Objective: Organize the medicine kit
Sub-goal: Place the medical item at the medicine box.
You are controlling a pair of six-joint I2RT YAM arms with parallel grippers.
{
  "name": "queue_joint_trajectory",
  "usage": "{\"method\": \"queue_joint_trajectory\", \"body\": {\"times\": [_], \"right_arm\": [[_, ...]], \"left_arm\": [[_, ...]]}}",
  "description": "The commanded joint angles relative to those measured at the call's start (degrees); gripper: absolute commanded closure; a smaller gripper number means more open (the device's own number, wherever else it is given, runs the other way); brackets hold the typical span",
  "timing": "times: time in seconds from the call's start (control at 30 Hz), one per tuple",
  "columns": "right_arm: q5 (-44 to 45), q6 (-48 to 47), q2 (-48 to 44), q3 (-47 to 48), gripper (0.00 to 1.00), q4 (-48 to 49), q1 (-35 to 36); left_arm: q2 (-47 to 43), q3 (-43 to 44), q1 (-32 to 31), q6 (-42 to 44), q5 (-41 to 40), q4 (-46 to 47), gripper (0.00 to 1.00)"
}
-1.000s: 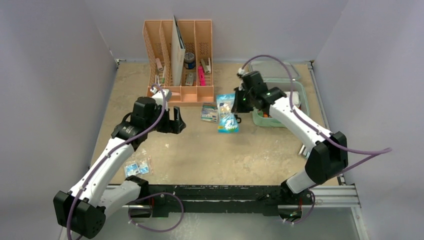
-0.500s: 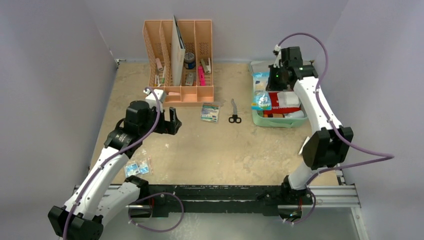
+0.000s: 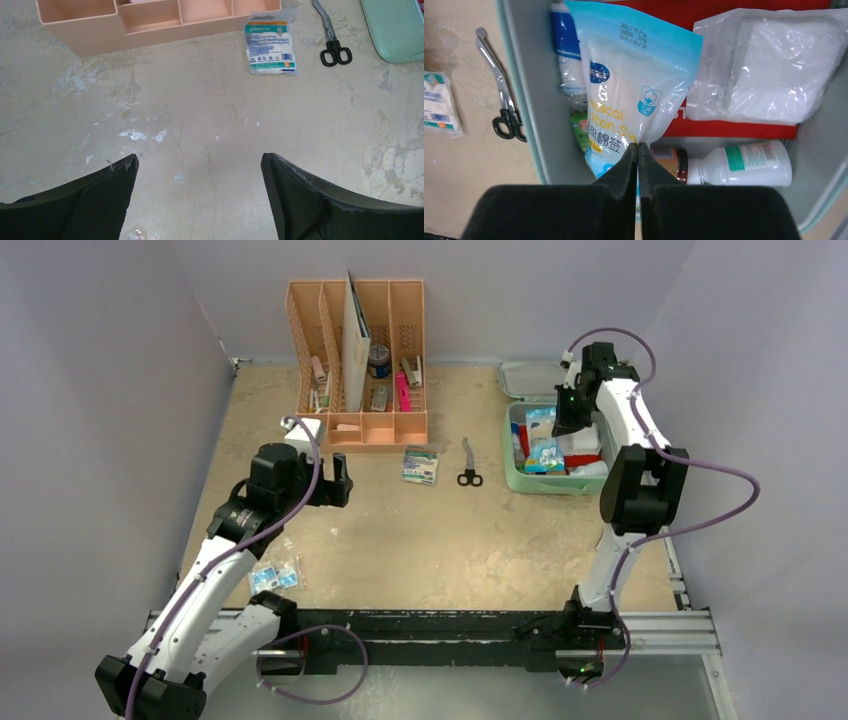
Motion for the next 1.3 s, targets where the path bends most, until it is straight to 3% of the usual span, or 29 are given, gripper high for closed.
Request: {"method": "queue_joint_trajectory", "body": {"times": [0.0,0.6,0.97,1.1,1.27], "right_arm": [[-5.5,-3.7,3.0,3.0,1.0,0.4,-1.2],[-5.3,-4.8,8.3,2.4,1.0,6.8,-2.5],[-0.6,2.4,3.2,3.3,0.67,4.5,-2.5],[1.7,7.3,1.2,3.6,0.63,3.4,-2.4],[-3.6,14.0,-3.8,-1.6,0.6,6.7,-2.3]], "left_arm": [[-0.2,-0.1,-0.3,1.4,-1.9,0.6,0.08],[0.2,-0.2,-0.3,1.8,-5.7,-0.6,0.09],[2.0,0.3,-0.3,1.7,-9.2,-1.9,0.1],[1.9,0.3,-0.3,1.7,-9.2,-1.9,0.1],[2.0,0.4,-0.2,2.0,-6.5,-1.8,0.11]]}}
